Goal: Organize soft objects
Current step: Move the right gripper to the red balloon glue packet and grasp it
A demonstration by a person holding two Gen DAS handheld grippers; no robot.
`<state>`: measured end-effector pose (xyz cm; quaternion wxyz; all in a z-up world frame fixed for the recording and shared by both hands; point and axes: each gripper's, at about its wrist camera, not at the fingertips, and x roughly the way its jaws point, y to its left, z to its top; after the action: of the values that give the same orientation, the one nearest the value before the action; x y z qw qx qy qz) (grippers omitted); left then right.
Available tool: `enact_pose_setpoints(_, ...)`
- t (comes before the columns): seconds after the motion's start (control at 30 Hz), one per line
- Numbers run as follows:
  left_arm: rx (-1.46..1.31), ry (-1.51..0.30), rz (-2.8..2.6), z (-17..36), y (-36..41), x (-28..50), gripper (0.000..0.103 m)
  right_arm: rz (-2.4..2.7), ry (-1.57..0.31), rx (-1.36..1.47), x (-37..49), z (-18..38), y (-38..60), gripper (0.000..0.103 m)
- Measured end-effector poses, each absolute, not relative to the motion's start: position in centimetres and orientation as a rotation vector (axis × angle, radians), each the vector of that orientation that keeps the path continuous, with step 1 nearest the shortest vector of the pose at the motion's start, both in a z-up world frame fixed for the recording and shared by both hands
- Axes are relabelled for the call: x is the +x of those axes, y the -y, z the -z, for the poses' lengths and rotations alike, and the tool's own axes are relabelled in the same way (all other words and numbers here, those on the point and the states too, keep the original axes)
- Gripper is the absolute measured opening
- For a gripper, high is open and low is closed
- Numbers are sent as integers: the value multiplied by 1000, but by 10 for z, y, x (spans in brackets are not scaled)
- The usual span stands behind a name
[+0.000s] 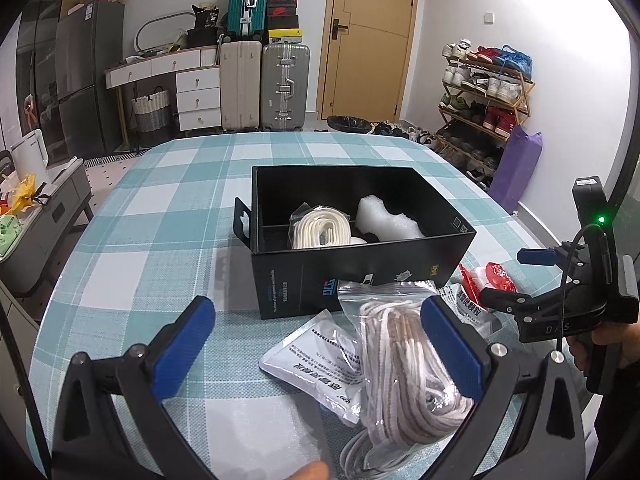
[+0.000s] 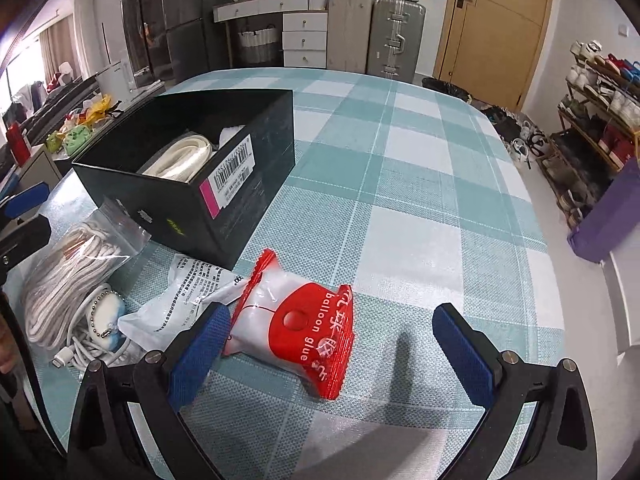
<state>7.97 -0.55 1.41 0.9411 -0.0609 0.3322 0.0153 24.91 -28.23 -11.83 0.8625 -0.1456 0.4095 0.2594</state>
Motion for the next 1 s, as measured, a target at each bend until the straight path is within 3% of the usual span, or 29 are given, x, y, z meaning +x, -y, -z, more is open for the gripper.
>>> enact_pose_setpoints(0.57,-108,-680,-13,-12,13,81,103,-565,-864,-331,251,127,275,102)
enact_pose_setpoints(0.83,-95,-684,-5,-13,17,80,103,-609,-865,-336,246,125,274,78)
enact_pose_setpoints(0.9,-95,-683,-4,-13,17,79,103,-623,-868,-346,245,126,273,65)
enact_pose_setpoints(1.0,-94,-686,1,-13,18,79,103,-628,-862,-353,243,126,272,64)
